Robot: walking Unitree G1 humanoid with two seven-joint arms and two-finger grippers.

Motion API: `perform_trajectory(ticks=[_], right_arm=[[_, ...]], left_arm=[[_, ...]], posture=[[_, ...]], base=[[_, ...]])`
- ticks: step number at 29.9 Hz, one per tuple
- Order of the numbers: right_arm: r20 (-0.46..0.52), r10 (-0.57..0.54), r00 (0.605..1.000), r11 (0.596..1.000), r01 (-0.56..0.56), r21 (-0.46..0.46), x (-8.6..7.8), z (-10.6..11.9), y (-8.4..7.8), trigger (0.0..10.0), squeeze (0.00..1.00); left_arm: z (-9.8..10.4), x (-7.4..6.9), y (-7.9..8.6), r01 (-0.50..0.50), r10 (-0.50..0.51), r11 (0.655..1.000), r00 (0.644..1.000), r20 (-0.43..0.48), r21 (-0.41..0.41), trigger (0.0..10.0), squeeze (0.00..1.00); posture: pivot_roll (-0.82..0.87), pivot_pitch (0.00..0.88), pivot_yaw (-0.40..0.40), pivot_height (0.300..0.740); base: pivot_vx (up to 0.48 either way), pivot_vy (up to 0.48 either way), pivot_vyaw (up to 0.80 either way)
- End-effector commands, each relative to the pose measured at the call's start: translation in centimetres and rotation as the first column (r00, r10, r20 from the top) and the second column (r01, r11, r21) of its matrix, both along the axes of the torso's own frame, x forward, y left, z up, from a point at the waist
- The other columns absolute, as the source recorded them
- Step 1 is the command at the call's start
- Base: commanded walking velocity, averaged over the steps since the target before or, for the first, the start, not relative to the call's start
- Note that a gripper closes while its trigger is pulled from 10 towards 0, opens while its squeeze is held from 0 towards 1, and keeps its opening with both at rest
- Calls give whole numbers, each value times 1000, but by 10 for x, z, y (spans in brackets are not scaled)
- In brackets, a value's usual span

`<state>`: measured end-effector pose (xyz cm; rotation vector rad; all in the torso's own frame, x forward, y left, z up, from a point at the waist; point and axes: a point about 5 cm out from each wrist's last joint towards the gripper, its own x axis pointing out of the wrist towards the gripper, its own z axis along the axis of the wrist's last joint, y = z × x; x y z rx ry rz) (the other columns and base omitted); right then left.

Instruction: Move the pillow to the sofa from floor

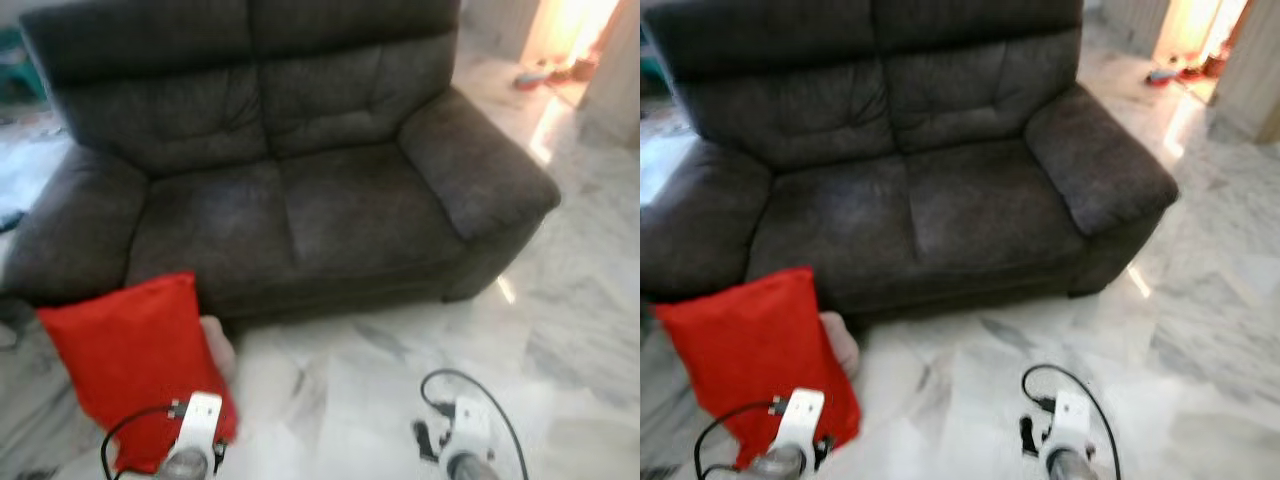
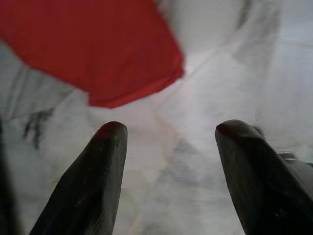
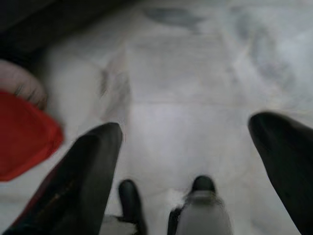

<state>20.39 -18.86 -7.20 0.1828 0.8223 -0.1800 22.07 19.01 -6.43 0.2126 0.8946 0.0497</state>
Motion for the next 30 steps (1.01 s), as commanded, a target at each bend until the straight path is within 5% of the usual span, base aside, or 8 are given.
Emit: perform_trajectory(ticks=[1, 23, 30], right_arm=[[-32, -8, 999, 1000, 8, -16, -8, -3, -8, 10000, 0], [-30, 2, 1000, 1000, -3, -17, -7, -3, -9, 10000, 0], [-14, 15, 1000, 1000, -15, -22, -2, 0, -10, 10000, 0]], left_arm=[[-2, -3, -3, 6, -6, 1000, 1000, -11, 2, 10000, 0], [-2, -3, -5, 7, -7, 1000, 1000, -7, -2, 10000, 0], [0, 2, -6, 9, -9, 1000, 1000, 3, -7, 10000, 0]], posture=[[6, 0, 96, 740], [24, 0, 84, 740], [-45, 67, 88, 740]], base=[[0, 416, 0], [0, 415, 0], [0, 418, 0]])
